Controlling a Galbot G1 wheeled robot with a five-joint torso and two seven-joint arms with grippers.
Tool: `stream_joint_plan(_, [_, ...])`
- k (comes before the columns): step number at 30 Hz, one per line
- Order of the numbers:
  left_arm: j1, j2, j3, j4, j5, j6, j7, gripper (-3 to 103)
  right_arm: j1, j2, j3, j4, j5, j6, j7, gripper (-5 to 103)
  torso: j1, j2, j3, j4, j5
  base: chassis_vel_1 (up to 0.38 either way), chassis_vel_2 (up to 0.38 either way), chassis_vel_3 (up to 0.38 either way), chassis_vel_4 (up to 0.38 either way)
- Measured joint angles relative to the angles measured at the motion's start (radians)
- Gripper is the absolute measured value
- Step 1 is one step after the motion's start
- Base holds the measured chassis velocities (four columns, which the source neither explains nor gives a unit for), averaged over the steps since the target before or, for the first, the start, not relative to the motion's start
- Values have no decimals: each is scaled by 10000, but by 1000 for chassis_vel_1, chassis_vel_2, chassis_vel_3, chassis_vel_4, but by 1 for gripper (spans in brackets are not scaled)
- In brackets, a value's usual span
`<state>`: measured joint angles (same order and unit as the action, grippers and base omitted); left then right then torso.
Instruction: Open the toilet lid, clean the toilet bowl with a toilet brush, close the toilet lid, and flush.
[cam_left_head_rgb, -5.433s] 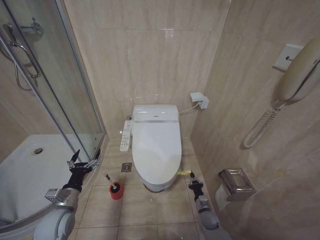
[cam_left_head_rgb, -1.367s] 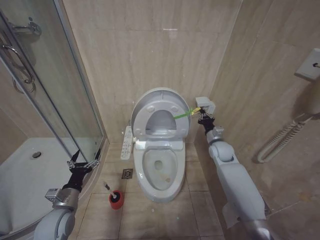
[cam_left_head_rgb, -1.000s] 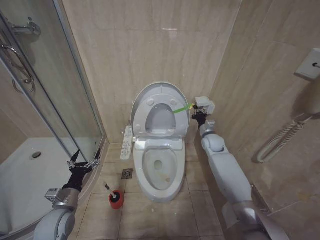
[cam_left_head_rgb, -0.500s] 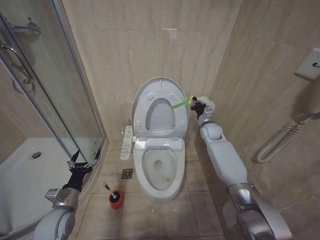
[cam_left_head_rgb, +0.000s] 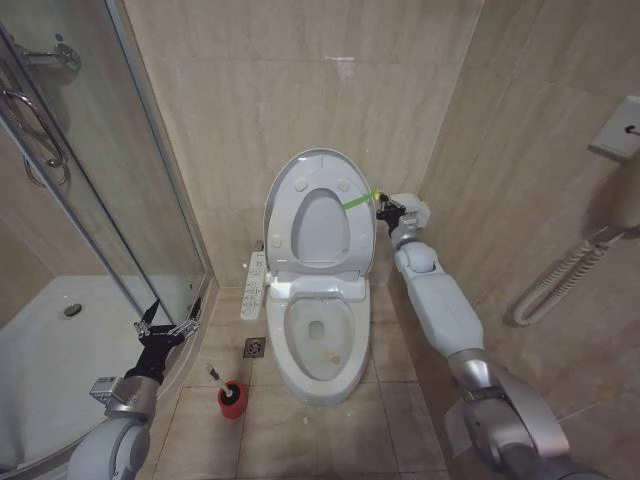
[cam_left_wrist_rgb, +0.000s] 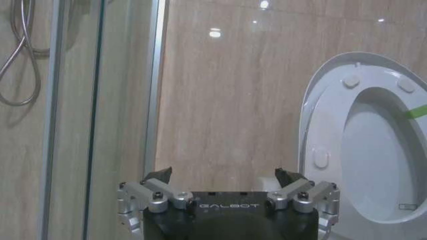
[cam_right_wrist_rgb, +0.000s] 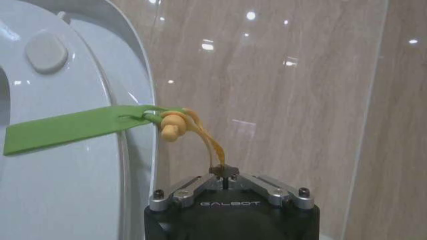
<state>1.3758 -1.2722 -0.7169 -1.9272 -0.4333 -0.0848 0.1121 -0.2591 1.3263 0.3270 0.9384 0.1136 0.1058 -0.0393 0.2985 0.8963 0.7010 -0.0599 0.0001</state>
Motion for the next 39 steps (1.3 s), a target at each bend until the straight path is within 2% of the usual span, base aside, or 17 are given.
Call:
stream_joint_plan(16, [0,0,0,0,0,0,0,100,1086,134,-149,-1473,-540,209,-176,0,0,1,-1,3,-1,0,0,0,0])
stream_joint_plan(30, [0,0,0,0,0,0,0,100,1285,184,142,-1857,-1414,-96,137,0,-1,3,-1,1,-1,0,0,0,0])
stream_joint_plan(39, [0,0,0,0,0,0,0,100,1411,268,226,-2297,-1671,-6,152,0,-1,3,-1,2,-1,0,0,0,0])
